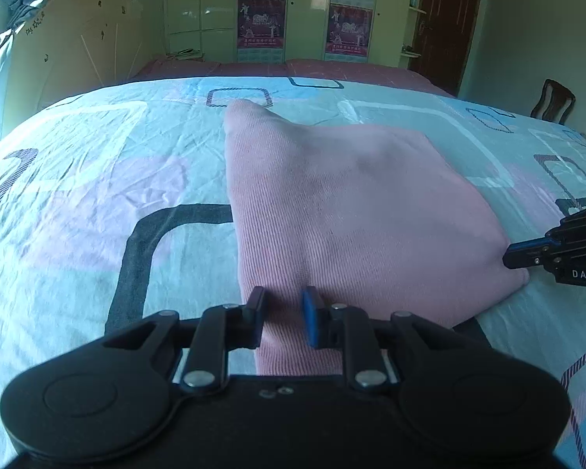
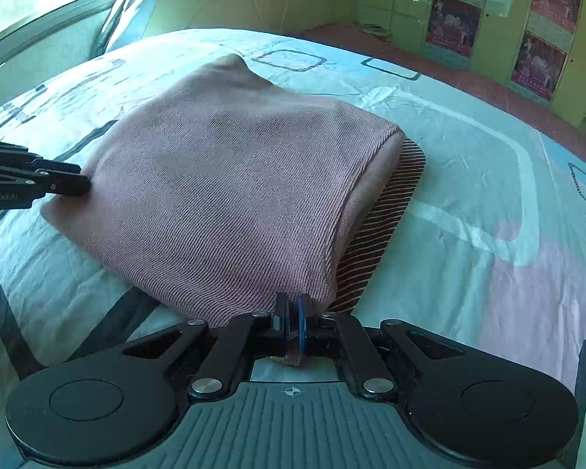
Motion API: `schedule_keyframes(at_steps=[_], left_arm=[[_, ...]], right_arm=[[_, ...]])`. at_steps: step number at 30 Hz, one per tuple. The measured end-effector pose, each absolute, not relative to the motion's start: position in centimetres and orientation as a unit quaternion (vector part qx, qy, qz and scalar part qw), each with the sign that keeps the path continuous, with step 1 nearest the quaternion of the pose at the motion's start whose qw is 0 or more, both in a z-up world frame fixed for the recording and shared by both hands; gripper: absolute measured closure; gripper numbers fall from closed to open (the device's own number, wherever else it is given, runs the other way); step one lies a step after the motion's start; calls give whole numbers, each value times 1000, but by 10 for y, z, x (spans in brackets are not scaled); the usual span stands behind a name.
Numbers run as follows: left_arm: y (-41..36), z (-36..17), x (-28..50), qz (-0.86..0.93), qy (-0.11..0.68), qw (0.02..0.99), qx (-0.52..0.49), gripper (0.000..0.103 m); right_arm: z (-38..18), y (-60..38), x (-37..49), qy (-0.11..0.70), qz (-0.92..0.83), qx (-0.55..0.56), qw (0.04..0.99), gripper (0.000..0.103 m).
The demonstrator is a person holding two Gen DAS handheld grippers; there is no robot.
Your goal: Fold small clothes
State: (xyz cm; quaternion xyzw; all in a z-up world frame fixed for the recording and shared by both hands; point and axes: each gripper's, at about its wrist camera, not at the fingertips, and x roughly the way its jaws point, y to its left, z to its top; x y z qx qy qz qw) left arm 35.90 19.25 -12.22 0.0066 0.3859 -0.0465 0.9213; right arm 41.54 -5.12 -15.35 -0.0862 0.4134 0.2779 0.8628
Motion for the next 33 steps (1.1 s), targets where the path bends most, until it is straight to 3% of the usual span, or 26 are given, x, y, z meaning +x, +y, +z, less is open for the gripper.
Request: schedule_keyframes(at_steps=[11,14,16,17,18,19,33], left_arm=[[167,-86,303,-36,360,932,5,84],[151,-77,283,-32,342,939,13,64],[140,-69,269,-18,314,949,19,8],[136,-66,261,-11,297,955,23,2],[131,-62,254,-6,284,958,28,1],[128,-59,248,-5,282,959,31,1],[90,-29,155,6,239,970,40,1]], right_arm=[[-99,-88,353,370,243,-2,897,99],[-90,-92,335,367,235,4,900,99],[-86,-94,323,367,221,2,904,96],[-85,-96,316,364,210,3,907,67],[-83,-99,307,353,198,5,915,11],[-81,-102,297,328,195,5,924,1],[-50,-131,185,290,172,8,941,0]])
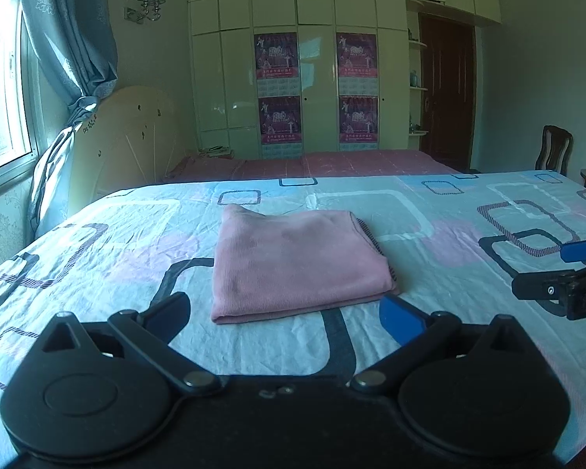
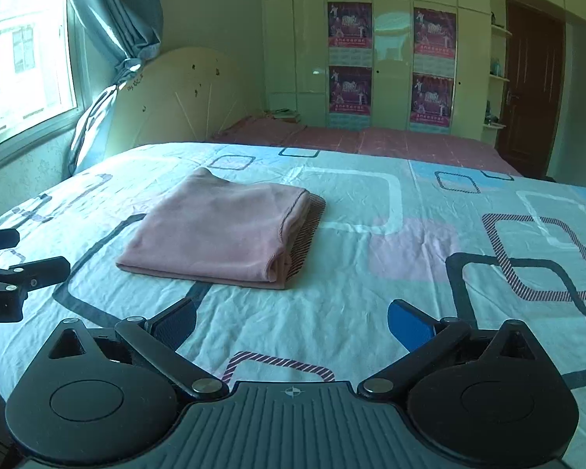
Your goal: Fold small clothes
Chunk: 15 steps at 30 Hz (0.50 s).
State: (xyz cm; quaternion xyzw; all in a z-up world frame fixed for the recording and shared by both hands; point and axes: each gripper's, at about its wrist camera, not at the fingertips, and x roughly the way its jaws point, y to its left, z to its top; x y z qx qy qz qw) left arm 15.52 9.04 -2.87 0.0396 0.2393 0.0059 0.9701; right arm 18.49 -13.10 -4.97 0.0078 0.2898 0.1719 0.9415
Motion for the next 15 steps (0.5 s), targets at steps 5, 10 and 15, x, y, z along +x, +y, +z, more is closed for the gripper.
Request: schedule_keyframes(at_steps=[5,10,15], left_arm=[[79,-19,126,6,229,973,38,1],[72,-12,106,9,224,974,31,1],[70,-8,96,4,219,975,28,1]], right_arm=[[-41,-139,149,279,168,3,945,0],[-35,-151,125,273,156,13,949,0],[-27,-154,111,258,154,11,954,0]])
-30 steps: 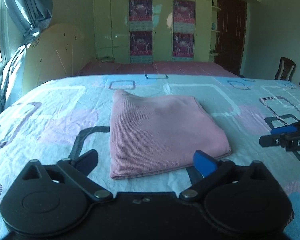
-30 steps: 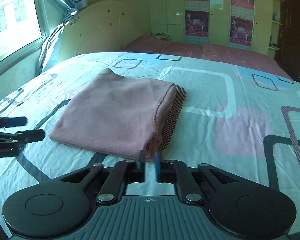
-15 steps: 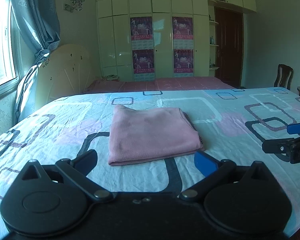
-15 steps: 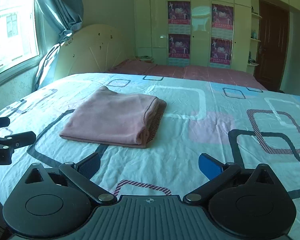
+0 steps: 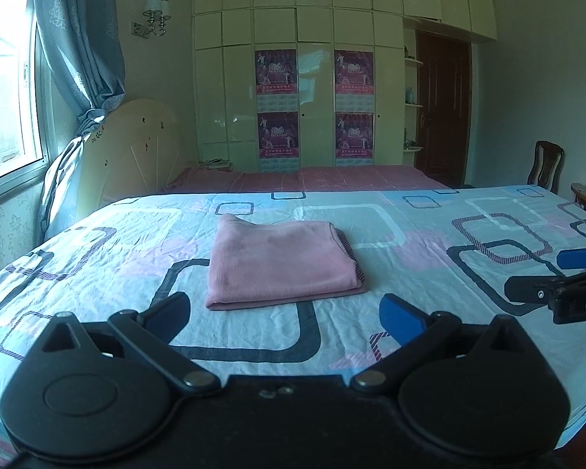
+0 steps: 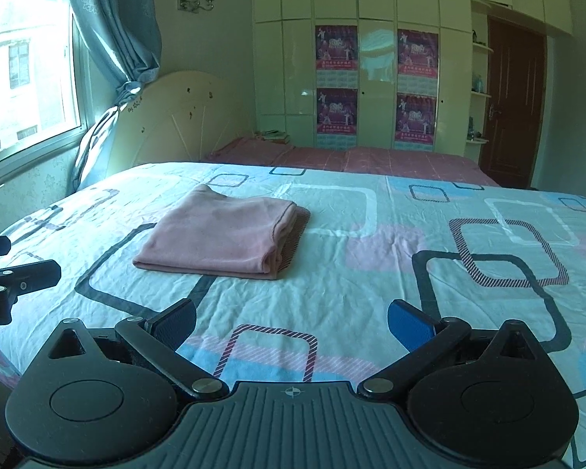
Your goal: Fold small clothes
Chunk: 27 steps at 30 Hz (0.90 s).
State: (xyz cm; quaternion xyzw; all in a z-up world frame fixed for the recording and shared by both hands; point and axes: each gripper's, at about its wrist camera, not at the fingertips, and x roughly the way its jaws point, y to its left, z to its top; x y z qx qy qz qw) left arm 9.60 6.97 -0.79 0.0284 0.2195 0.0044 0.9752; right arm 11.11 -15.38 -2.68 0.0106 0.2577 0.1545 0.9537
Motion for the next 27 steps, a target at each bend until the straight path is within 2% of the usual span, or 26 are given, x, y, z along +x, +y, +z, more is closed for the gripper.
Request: schedule_keyframes(at_steps=[27], left_arm=[[73,-2,86,-8,204,979,27,1]], right_arm=[[-16,-142,100,245,165,0,955,0]])
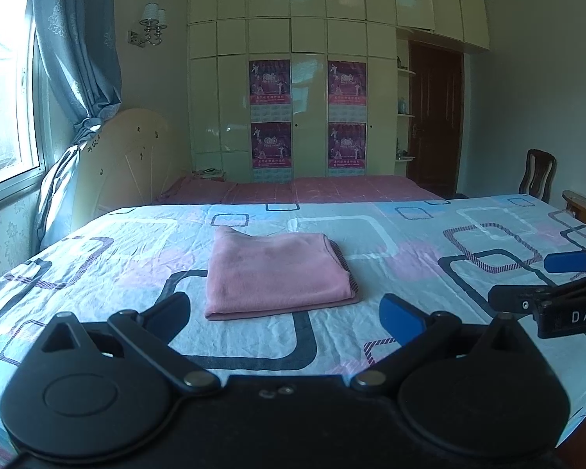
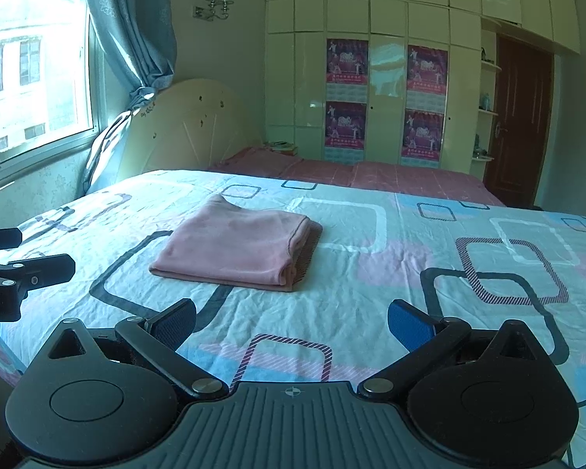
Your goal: Fold small clothes
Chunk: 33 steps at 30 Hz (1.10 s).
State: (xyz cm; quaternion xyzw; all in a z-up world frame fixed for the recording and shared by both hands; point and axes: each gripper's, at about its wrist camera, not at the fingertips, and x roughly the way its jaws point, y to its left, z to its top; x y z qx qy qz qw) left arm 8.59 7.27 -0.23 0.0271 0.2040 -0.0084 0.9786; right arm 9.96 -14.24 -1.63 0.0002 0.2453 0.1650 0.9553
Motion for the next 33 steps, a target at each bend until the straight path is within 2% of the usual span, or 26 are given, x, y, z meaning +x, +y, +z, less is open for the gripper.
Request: schedule_keyframes(at_steps=[33], left_arm=[[74,-1,91,-2,203,979,29,1]], right_arm=[[-15,-151,108,247,171,-4,954,0]])
